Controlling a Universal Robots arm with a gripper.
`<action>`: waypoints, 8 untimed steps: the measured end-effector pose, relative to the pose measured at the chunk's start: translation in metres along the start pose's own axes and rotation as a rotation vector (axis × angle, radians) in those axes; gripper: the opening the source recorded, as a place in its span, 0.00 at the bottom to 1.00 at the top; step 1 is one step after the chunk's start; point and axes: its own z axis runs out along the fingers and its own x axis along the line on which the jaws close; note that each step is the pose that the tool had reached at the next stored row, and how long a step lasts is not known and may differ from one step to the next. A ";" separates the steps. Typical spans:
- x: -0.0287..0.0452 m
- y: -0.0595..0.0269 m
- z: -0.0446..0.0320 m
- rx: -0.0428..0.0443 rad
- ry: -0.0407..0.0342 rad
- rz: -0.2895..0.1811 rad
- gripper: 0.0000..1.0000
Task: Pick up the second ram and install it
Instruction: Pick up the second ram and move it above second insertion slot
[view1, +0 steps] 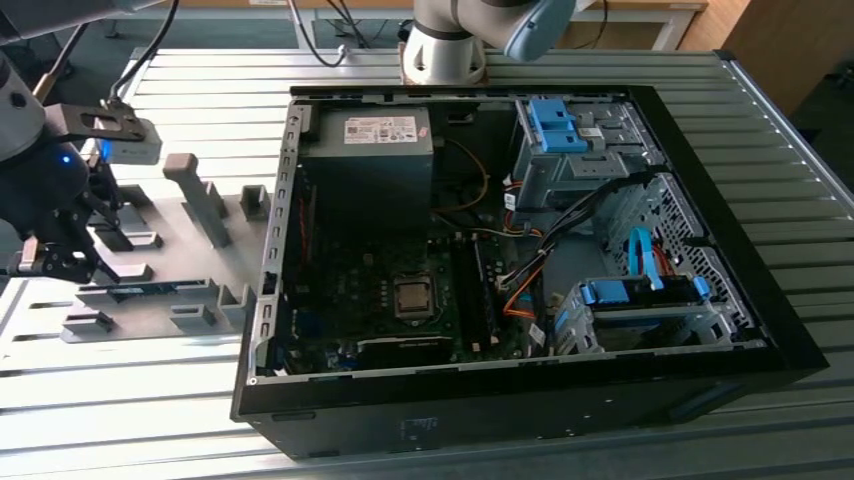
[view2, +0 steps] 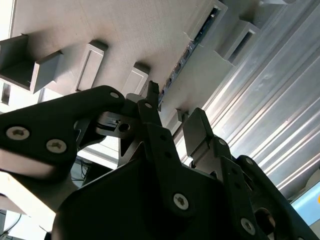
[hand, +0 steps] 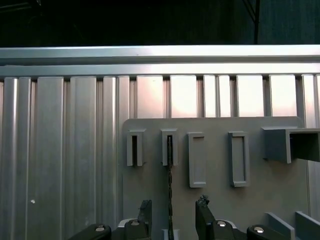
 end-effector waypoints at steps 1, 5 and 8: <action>0.0000 -0.0001 0.0008 0.0002 -0.0001 0.000 0.47; 0.0000 -0.0001 0.0016 0.0003 -0.0002 0.000 0.47; 0.0000 -0.0001 0.0016 0.0002 -0.0001 0.000 0.47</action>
